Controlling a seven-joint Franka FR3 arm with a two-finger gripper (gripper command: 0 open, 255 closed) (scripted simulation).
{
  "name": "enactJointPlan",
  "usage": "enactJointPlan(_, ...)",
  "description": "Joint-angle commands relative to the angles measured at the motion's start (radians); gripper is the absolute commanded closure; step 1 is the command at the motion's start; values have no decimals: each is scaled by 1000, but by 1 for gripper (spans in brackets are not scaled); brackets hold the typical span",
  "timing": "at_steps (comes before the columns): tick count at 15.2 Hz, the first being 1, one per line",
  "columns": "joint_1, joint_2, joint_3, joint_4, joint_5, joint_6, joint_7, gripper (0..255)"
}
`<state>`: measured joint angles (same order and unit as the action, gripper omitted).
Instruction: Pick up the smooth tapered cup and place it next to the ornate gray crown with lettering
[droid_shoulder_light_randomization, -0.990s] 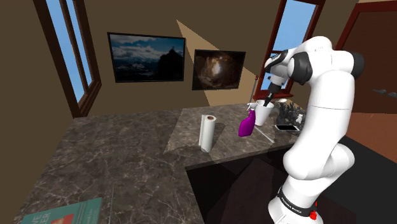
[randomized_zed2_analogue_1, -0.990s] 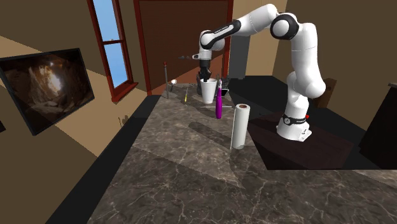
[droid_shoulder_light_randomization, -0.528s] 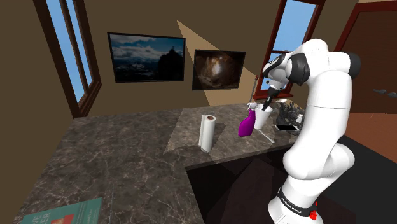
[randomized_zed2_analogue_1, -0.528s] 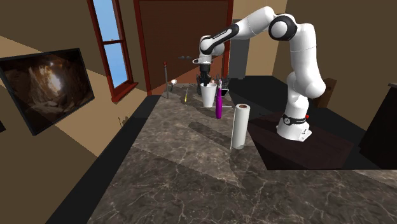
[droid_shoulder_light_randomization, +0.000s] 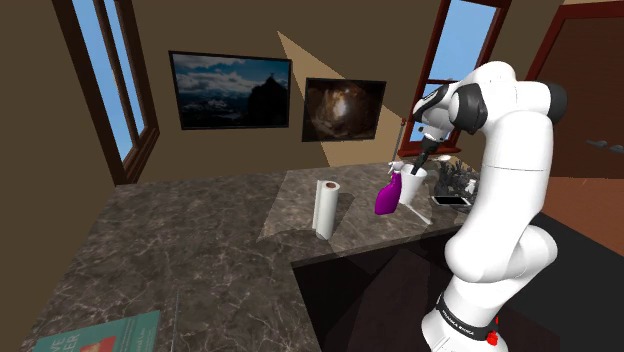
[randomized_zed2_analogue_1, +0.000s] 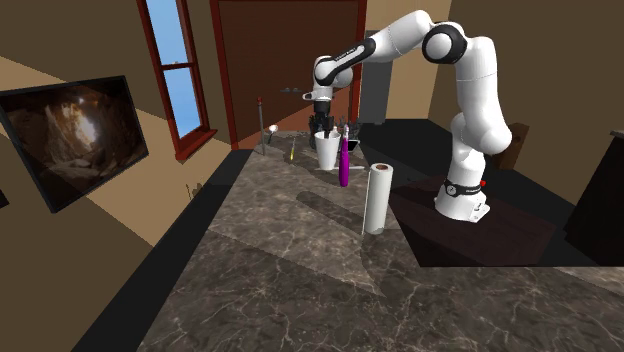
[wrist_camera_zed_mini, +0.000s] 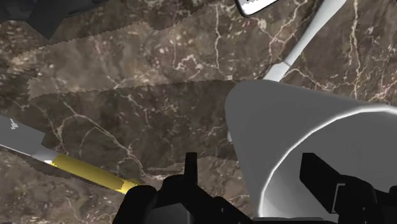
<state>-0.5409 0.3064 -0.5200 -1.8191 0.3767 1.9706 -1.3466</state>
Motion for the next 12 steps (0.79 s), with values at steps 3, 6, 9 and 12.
enactJointPlan(3,0,0,0,0,0,0,0,0)
enactJointPlan(6,-9,-24,-13,68,-24,-89,16,0)
enactJointPlan(9,-11,-29,-16,89,-29,-113,20,0)
enactJointPlan(12,-12,-29,-16,89,-29,-113,20,0)
